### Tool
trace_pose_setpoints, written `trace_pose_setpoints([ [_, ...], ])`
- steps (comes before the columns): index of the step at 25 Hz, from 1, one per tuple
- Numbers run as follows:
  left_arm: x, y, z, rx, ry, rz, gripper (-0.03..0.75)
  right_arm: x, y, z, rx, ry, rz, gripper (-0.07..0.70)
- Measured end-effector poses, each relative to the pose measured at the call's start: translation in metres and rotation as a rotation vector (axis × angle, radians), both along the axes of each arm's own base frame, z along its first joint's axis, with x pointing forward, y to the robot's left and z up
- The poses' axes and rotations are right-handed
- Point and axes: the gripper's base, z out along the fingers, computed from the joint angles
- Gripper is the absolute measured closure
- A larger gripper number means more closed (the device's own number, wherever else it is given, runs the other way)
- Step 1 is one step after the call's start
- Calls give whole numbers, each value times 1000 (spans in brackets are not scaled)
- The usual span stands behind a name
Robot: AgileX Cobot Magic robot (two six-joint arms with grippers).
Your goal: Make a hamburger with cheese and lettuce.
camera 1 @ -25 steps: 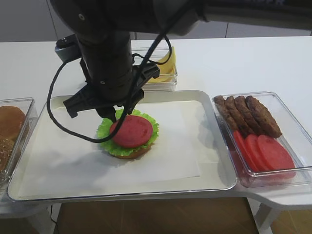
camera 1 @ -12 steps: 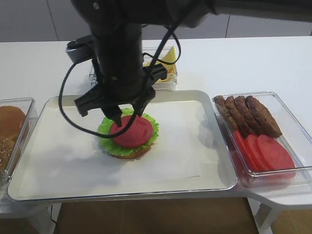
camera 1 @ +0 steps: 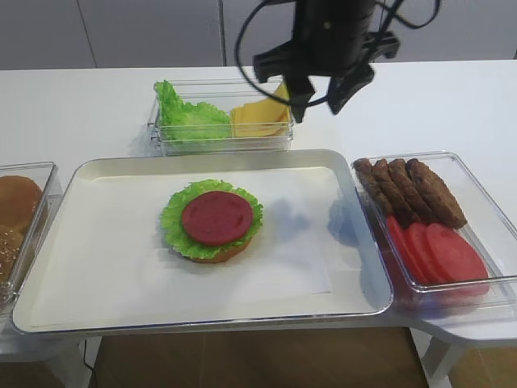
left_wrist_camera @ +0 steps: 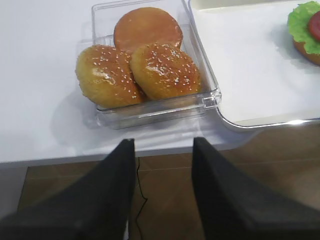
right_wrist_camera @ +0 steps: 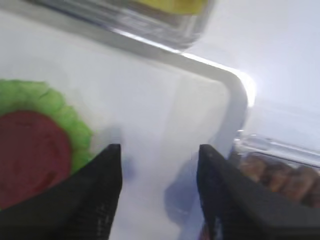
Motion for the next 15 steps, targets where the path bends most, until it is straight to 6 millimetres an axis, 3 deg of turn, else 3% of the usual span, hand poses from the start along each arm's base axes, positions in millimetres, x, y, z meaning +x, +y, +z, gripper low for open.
trace_pose_setpoints([
  [7,0,0,0,0,0,0,428,14,-86,26,8,-45,-174,244],
  [15,0,0,0,0,0,0,427,-13,-176,19,5,27,-384,244],
])
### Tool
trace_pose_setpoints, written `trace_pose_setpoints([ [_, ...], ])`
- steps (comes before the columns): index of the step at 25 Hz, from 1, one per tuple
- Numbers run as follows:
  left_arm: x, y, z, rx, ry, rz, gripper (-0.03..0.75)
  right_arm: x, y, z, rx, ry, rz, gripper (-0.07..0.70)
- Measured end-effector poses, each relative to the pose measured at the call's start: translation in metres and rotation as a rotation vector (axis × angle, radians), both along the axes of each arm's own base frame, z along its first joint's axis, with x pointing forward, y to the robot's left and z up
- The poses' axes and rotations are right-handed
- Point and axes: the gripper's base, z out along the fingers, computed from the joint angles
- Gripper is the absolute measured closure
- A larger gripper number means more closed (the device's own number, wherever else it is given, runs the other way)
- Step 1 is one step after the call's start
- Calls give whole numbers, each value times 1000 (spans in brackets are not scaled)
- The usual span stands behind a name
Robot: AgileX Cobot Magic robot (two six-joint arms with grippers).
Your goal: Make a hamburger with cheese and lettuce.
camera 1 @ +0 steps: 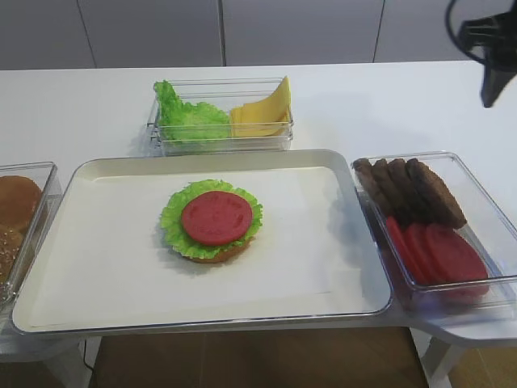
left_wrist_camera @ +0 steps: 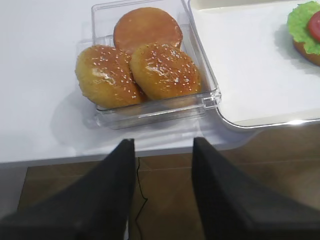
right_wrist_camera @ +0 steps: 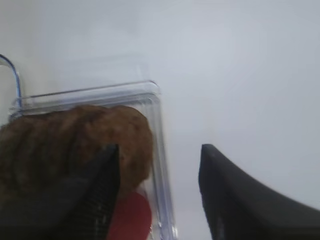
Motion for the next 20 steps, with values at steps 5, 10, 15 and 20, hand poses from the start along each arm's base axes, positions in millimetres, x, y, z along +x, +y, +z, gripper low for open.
trace_pose_setpoints([
  [5,0,0,0,0,0,0,428,-42,-31,11,21,-18,-88,244],
  [10,0,0,0,0,0,0,428,-87,-33,17,36,-48,-91,244],
  [15,0,0,0,0,0,0,427,-137,-35,33,46,-151,-87,244],
  [20,0,0,0,0,0,0,427,-192,-36,45,59,-277,-84,244],
])
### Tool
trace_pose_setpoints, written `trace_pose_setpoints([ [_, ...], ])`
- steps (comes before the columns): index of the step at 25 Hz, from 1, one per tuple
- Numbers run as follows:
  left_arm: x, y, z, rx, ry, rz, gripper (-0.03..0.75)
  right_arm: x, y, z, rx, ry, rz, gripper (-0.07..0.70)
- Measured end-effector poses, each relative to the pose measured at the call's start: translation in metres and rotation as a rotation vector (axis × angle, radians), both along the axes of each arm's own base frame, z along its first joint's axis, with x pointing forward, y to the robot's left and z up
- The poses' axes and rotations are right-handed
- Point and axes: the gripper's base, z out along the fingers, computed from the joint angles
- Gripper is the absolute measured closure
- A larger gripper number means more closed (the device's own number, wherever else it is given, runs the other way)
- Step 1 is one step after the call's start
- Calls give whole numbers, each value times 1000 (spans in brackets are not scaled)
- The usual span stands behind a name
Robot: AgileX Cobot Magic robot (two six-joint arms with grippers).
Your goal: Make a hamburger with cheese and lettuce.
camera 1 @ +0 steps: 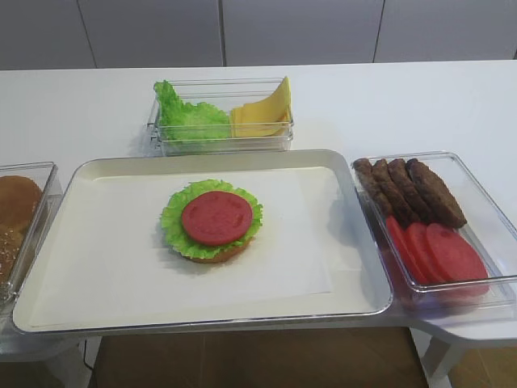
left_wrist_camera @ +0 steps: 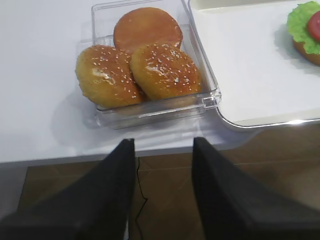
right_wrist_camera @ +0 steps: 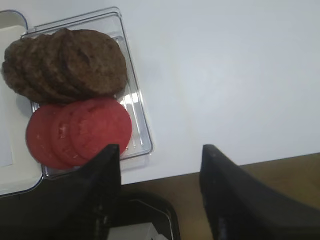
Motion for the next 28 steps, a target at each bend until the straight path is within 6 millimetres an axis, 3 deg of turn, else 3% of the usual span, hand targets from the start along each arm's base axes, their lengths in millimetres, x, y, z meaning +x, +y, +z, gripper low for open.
trace_pose_setpoints([
  [7,0,0,0,0,0,0,428,-80,-3,-5,9,-195,1,245],
  [14,0,0,0,0,0,0,428,-135,-4,-31,10,-339,28,245],
  [20,0,0,0,0,0,0,428,-156,1,-55,-4,-404,123,245],
  [28,0,0,0,0,0,0,428,-161,1,-97,-56,-404,178,245],
])
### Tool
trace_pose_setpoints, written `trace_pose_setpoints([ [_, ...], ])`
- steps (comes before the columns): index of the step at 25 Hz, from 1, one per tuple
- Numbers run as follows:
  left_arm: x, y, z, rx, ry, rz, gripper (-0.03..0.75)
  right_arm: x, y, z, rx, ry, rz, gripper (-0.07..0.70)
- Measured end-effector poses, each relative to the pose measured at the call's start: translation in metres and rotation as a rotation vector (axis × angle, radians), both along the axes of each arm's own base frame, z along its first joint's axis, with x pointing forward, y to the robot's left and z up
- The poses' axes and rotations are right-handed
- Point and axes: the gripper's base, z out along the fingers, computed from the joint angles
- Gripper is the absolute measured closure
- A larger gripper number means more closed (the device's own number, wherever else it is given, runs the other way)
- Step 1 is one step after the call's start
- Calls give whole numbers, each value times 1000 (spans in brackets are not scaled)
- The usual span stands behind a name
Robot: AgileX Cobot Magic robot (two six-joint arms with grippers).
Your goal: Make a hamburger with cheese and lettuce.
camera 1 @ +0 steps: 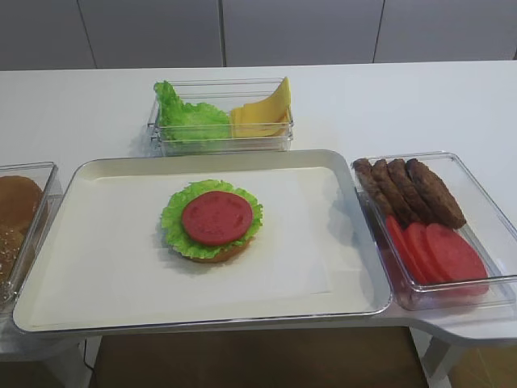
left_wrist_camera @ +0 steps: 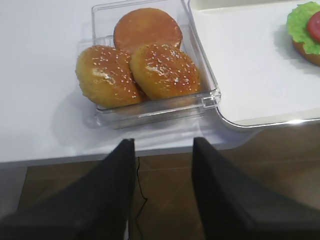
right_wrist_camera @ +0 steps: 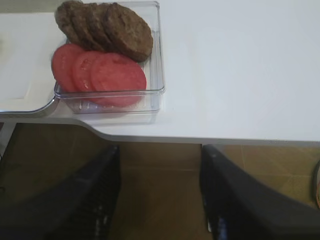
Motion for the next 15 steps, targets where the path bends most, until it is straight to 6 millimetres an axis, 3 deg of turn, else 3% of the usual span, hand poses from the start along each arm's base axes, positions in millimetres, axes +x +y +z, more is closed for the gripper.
trace_pose_setpoints([
  [3,0,0,0,0,0,0,428,6,0,-9,-2,17,0,245],
  [9,0,0,0,0,0,0,428,13,0,-7,-38,-72,20,245],
  [15,0,0,0,0,0,0,427,16,0,-14,-43,-43,23,245],
])
